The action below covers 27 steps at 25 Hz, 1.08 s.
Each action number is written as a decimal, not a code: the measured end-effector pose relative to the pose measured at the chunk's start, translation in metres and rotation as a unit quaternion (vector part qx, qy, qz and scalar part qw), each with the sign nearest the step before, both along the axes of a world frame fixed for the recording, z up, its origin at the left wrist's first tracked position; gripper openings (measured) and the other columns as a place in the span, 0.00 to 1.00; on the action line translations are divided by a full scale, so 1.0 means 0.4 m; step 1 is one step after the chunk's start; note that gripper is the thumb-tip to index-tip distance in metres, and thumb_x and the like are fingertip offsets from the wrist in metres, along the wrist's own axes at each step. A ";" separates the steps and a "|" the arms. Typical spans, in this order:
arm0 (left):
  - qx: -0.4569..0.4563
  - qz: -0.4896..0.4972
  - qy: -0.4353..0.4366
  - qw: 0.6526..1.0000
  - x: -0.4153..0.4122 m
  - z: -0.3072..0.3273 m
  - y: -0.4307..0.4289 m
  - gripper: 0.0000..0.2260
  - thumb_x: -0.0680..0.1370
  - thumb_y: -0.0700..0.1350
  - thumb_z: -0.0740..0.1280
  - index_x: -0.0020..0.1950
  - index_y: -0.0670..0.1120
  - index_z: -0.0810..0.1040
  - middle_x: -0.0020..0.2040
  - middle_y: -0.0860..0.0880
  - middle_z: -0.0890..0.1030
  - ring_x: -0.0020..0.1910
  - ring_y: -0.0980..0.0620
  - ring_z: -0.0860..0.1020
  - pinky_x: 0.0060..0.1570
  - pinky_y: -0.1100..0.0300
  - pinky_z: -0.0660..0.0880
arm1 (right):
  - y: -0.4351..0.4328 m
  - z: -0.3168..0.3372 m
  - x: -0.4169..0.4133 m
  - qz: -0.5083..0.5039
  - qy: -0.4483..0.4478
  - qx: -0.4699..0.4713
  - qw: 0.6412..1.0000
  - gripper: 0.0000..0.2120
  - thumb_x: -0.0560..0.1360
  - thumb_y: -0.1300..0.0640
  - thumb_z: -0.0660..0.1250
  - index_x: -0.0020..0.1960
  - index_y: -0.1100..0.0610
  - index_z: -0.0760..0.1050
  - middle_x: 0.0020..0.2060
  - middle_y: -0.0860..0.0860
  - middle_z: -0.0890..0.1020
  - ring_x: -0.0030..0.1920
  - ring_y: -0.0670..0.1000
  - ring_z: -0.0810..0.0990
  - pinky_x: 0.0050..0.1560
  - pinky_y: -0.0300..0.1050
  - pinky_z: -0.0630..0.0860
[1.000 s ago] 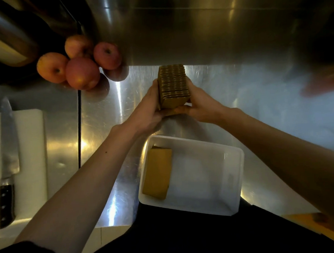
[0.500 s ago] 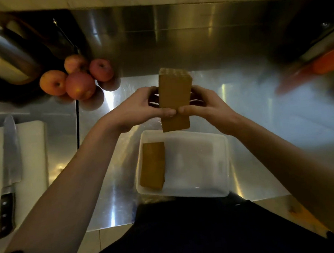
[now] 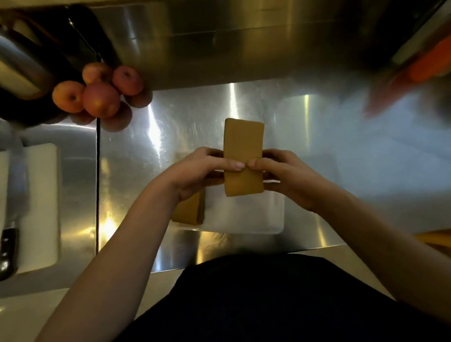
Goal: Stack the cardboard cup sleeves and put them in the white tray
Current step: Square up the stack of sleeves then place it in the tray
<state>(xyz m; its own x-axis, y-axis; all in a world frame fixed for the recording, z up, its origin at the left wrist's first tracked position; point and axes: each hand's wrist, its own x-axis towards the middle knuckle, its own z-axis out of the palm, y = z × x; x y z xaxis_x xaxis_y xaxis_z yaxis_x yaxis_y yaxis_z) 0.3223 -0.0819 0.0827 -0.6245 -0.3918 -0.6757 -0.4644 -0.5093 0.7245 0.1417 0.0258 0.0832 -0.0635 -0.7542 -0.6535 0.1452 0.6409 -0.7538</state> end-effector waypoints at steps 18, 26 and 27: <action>0.062 0.032 -0.042 0.997 -0.045 -0.112 0.129 0.28 0.67 0.48 0.76 0.64 0.42 0.73 0.56 0.44 0.80 0.54 0.47 0.80 0.46 0.58 0.77 | 0.104 -0.055 -0.008 0.032 0.096 0.068 0.993 0.38 0.73 0.43 0.70 0.76 0.56 0.59 0.56 0.52 0.76 0.53 0.52 0.80 0.49 0.44 0.79; 0.069 0.001 -0.099 0.993 -0.077 -0.151 0.117 0.17 0.76 0.45 0.70 0.63 0.41 0.73 0.52 0.46 0.81 0.50 0.49 0.81 0.42 0.60 0.79 | 0.156 -0.064 -0.079 -0.133 0.206 -0.034 0.969 0.17 0.76 0.50 0.68 0.63 0.52 0.74 0.47 0.51 0.82 0.46 0.47 0.84 0.51 0.48 0.82; 0.069 -0.002 -0.102 0.992 -0.086 -0.155 0.121 0.16 0.77 0.44 0.70 0.62 0.41 0.73 0.52 0.46 0.81 0.49 0.49 0.81 0.41 0.60 0.79 | 0.163 -0.077 -0.086 -0.146 0.198 -0.032 0.969 0.17 0.76 0.51 0.68 0.64 0.53 0.74 0.48 0.52 0.82 0.47 0.48 0.83 0.52 0.49 0.82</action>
